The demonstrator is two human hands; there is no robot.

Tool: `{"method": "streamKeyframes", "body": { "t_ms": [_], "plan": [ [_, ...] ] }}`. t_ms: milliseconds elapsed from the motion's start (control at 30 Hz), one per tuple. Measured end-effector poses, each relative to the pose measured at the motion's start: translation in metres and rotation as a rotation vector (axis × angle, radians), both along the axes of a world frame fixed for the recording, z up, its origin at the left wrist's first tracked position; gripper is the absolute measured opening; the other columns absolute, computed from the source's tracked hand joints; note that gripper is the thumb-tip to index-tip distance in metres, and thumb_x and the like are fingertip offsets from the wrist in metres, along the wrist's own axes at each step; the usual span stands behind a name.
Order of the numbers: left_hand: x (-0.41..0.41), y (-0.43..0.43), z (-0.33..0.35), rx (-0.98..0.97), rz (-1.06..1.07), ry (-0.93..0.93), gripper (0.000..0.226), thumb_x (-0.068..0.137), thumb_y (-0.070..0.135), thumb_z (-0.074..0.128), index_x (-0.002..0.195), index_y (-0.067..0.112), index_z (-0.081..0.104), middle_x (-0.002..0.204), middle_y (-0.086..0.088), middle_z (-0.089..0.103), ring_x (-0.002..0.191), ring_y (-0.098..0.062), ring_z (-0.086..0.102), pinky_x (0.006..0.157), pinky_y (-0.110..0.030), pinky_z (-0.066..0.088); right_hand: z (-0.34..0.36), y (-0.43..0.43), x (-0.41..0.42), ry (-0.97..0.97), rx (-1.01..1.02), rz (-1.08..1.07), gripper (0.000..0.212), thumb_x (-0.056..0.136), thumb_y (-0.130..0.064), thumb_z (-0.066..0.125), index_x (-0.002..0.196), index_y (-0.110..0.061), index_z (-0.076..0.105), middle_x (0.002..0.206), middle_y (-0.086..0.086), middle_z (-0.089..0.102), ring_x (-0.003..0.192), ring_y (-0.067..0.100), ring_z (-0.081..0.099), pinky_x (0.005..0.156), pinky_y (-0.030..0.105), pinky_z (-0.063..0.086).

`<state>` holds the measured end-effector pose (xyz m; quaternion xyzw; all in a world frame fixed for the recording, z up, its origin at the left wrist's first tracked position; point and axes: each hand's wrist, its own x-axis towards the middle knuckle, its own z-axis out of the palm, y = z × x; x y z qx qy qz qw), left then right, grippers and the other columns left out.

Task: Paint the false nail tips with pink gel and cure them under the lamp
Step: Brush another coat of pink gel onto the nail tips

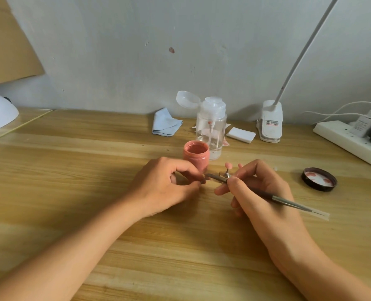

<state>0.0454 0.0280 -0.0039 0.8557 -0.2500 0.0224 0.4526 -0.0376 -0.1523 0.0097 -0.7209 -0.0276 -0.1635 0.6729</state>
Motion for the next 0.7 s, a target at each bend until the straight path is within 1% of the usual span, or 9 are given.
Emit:
{"method": "streamKeyframes", "body": {
  "t_ms": [167, 233, 300, 333, 433, 500, 600, 633, 700],
  "plan": [
    [-0.0003, 0.0002, -0.0002, -0.005, -0.004, -0.007, 0.005, 0.082, 0.029, 0.078, 0.087, 0.033, 0.077, 0.034, 0.014, 0.038, 0.036, -0.006, 0.023, 0.047, -0.026, 0.015, -0.0014, -0.0007, 0.0004, 0.001, -0.016, 0.015, 0.015, 0.093, -0.004, 0.060, 0.080, -0.009, 0.054, 0.075, 0.005, 0.076, 0.065, -0.001, 0.057, 0.076, 0.036, 0.043],
    [-0.0006, 0.0000, 0.0001, 0.002, -0.007, -0.014, 0.006, 0.083, 0.028, 0.077, 0.088, 0.031, 0.077, 0.035, 0.018, 0.042, 0.034, -0.005, 0.024, 0.047, -0.025, 0.015, -0.0022, -0.0008, 0.0008, -0.005, -0.016, 0.012, 0.016, 0.093, -0.003, 0.060, 0.080, -0.009, 0.054, 0.076, 0.005, 0.076, 0.063, 0.005, 0.054, 0.072, 0.038, 0.044],
    [-0.0009, -0.0002, 0.0003, 0.002, -0.010, -0.018, 0.006, 0.083, 0.026, 0.077, 0.088, 0.030, 0.077, 0.035, 0.020, 0.044, 0.034, -0.005, 0.025, 0.047, -0.024, 0.015, -0.0027, -0.0008, 0.0009, -0.009, -0.024, 0.010, 0.016, 0.093, -0.004, 0.060, 0.080, -0.010, 0.055, 0.077, 0.005, 0.076, 0.067, 0.005, 0.054, 0.074, 0.038, 0.044],
    [-0.0009, -0.0004, 0.0006, 0.004, -0.012, -0.019, 0.007, 0.083, 0.026, 0.077, 0.088, 0.030, 0.077, 0.036, 0.021, 0.045, 0.034, -0.005, 0.025, 0.047, -0.024, 0.016, -0.0030, -0.0010, 0.0008, -0.017, -0.022, 0.004, 0.015, 0.093, -0.005, 0.060, 0.080, -0.010, 0.055, 0.077, 0.005, 0.076, 0.066, 0.005, 0.054, 0.072, 0.037, 0.045],
    [-0.0012, -0.0008, 0.0013, 0.014, -0.014, -0.024, 0.007, 0.083, 0.025, 0.077, 0.088, 0.030, 0.077, 0.041, 0.027, 0.049, 0.035, -0.004, 0.028, 0.045, -0.022, 0.017, -0.0038, -0.0025, 0.0009, -0.037, 0.035, -0.034, 0.015, 0.094, -0.006, 0.060, 0.080, -0.008, 0.053, 0.075, 0.007, 0.075, 0.054, 0.008, 0.051, 0.056, 0.031, 0.043],
    [-0.0007, -0.0006, 0.0008, 0.012, -0.005, -0.022, 0.007, 0.083, 0.026, 0.077, 0.087, 0.031, 0.077, 0.040, 0.023, 0.048, 0.035, -0.004, 0.028, 0.046, -0.023, 0.017, -0.0040, -0.0025, 0.0018, -0.029, 0.040, -0.026, 0.016, 0.093, -0.006, 0.060, 0.079, -0.010, 0.053, 0.074, 0.007, 0.075, 0.053, 0.009, 0.050, 0.055, 0.031, 0.042],
    [0.0002, 0.0005, -0.0005, 0.009, -0.001, -0.014, 0.007, 0.082, 0.028, 0.078, 0.088, 0.032, 0.077, 0.035, 0.015, 0.042, 0.035, -0.006, 0.026, 0.045, -0.024, 0.017, -0.0038, -0.0016, 0.0024, -0.013, -0.006, 0.008, 0.018, 0.092, -0.005, 0.061, 0.077, -0.012, 0.054, 0.076, 0.006, 0.076, 0.055, 0.006, 0.052, 0.066, 0.030, 0.043],
    [0.0005, 0.0008, -0.0009, 0.007, -0.008, -0.014, 0.007, 0.082, 0.029, 0.078, 0.088, 0.032, 0.077, 0.036, 0.016, 0.044, 0.035, -0.006, 0.026, 0.045, -0.024, 0.017, -0.0037, -0.0018, 0.0024, -0.015, -0.009, 0.003, 0.017, 0.092, -0.006, 0.061, 0.077, -0.012, 0.054, 0.076, 0.006, 0.076, 0.055, 0.007, 0.051, 0.065, 0.031, 0.043],
    [0.0006, 0.0010, -0.0009, 0.004, -0.026, -0.018, 0.008, 0.081, 0.032, 0.078, 0.088, 0.032, 0.077, 0.042, 0.020, 0.050, 0.036, -0.005, 0.027, 0.045, -0.023, 0.018, -0.0034, -0.0025, 0.0018, -0.020, 0.014, -0.009, 0.016, 0.091, -0.008, 0.061, 0.078, -0.011, 0.054, 0.076, 0.007, 0.076, 0.052, 0.011, 0.048, 0.057, 0.031, 0.042]
  ]
}}
